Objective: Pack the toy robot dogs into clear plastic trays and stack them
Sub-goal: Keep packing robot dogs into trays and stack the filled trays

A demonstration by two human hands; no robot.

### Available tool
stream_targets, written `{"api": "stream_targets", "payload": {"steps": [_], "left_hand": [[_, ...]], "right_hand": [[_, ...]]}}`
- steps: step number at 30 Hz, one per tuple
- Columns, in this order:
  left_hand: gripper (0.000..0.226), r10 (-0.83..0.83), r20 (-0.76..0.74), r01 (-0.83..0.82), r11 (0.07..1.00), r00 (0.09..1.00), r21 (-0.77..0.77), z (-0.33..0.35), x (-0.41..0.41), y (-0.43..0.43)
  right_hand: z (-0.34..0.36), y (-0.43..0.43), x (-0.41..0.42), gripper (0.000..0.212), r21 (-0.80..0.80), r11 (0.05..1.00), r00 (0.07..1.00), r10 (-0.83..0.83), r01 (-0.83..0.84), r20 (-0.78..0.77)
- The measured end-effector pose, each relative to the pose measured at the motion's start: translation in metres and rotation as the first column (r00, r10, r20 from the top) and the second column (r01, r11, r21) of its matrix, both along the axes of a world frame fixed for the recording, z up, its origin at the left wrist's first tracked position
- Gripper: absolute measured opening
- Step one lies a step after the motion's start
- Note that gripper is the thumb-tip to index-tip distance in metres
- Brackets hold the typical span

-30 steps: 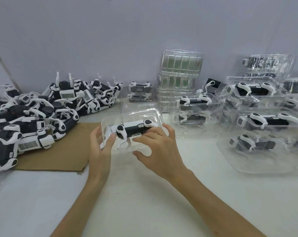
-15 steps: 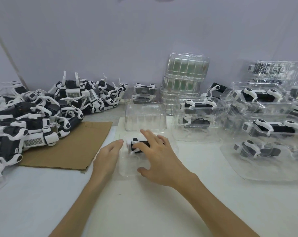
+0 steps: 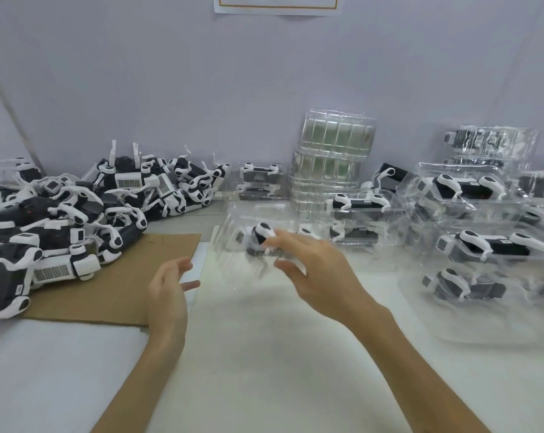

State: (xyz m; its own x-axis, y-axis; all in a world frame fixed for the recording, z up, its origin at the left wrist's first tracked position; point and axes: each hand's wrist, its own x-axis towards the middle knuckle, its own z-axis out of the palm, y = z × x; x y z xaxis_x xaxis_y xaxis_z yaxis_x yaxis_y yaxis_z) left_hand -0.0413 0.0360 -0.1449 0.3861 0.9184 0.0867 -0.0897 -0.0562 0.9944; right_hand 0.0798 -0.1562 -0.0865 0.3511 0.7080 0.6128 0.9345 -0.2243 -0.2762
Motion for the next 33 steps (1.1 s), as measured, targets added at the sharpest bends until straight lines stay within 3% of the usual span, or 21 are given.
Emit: {"api": "stream_targets", "payload": {"steps": [6, 11, 15, 20, 25, 33], "left_hand": [[0.032, -0.039, -0.03, 0.04, 0.999, 0.999, 0.028, -0.003, 0.003, -0.006], [0.032, -0.052, -0.043, 0.055, 0.996, 0.998, 0.072, -0.003, 0.005, -0.011], [0.033, -0.046, -0.042, 0.05, 0.995, 0.998, 0.081, -0.002, 0.004, -0.01], [0.033, -0.036, -0.044, 0.04, 0.996, 0.998, 0.082, -0.004, 0.005, -0.009], [0.033, -0.041, -0.046, 0.044, 0.996, 0.998, 0.077, -0.004, 0.004, -0.009], [0.032, -0.05, -0.04, 0.053, 0.996, 0.998, 0.068, -0.002, 0.004, -0.01]], "right_hand": [[0.068, -0.003, 0.041, 0.037, 0.217, 0.966, 0.954, -0.193, 0.143, 0.23], [0.113, -0.014, 0.099, 0.039, -0.01, 0.914, 0.898, -0.397, 0.407, 0.19], [0.108, -0.025, 0.13, 0.044, -0.209, 0.853, 0.876, -0.449, 0.478, 0.174], [0.087, -0.033, 0.146, 0.047, -0.25, 0.851, 0.887, -0.451, 0.461, 0.1], [0.085, -0.026, 0.149, 0.058, -0.419, 0.765, 0.871, -0.46, 0.488, 0.174], [0.088, -0.029, 0.146, 0.062, -0.409, 0.766, 0.865, -0.479, 0.496, 0.15]]}}
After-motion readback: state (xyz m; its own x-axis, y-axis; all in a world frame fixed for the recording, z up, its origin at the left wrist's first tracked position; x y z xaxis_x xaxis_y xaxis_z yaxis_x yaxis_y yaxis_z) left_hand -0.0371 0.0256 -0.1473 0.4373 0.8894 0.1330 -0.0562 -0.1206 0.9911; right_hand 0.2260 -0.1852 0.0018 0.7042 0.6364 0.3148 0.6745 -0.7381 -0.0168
